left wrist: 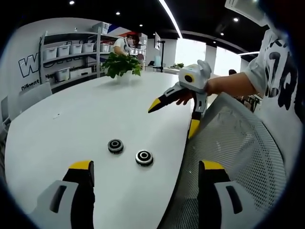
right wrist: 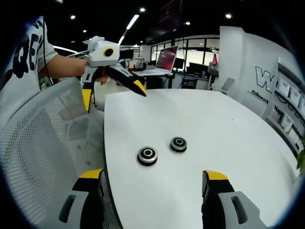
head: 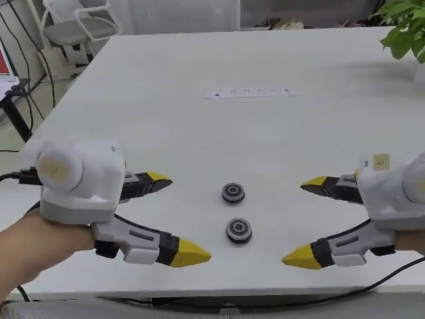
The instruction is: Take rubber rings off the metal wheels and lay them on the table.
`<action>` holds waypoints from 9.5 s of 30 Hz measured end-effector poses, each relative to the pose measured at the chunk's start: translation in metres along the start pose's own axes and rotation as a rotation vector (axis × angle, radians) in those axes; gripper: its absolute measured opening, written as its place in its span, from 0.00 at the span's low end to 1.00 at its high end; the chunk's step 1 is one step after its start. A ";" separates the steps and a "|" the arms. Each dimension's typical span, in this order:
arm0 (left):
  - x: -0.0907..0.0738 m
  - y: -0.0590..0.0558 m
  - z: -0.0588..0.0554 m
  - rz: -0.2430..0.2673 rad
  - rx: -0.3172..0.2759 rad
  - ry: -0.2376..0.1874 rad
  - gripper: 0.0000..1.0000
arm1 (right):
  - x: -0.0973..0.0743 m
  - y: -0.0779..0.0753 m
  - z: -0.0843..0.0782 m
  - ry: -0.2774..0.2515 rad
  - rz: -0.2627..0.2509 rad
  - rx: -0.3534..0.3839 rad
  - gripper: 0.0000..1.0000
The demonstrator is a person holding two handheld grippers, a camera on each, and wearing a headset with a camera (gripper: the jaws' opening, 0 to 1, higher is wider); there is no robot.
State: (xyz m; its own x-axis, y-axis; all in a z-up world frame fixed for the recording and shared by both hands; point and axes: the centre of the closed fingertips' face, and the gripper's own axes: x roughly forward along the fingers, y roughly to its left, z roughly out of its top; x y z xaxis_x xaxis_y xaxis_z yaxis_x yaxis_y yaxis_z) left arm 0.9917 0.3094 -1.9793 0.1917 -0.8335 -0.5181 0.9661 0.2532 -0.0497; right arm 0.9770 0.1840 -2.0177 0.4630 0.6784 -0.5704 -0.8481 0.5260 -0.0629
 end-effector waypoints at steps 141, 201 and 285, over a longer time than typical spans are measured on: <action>0.104 0.004 -0.034 -0.132 0.171 0.155 0.07 | 0.079 0.005 -0.020 0.151 0.194 -0.100 0.05; 0.105 0.004 -0.033 -0.109 0.174 0.122 0.07 | 0.082 0.001 -0.022 0.134 0.177 0.024 0.00; 0.104 0.001 -0.033 -0.129 0.171 0.156 0.10 | 0.078 0.007 0.008 -0.010 0.214 0.161 0.00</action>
State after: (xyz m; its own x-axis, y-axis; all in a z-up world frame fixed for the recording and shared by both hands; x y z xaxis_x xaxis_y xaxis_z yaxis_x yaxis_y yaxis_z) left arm 1.0073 0.2392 -2.0618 0.0493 -0.7646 -0.6426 0.9985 0.0523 0.0144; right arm 1.0095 0.2451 -2.0560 0.2804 0.7877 -0.5485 -0.8756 0.4440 0.1900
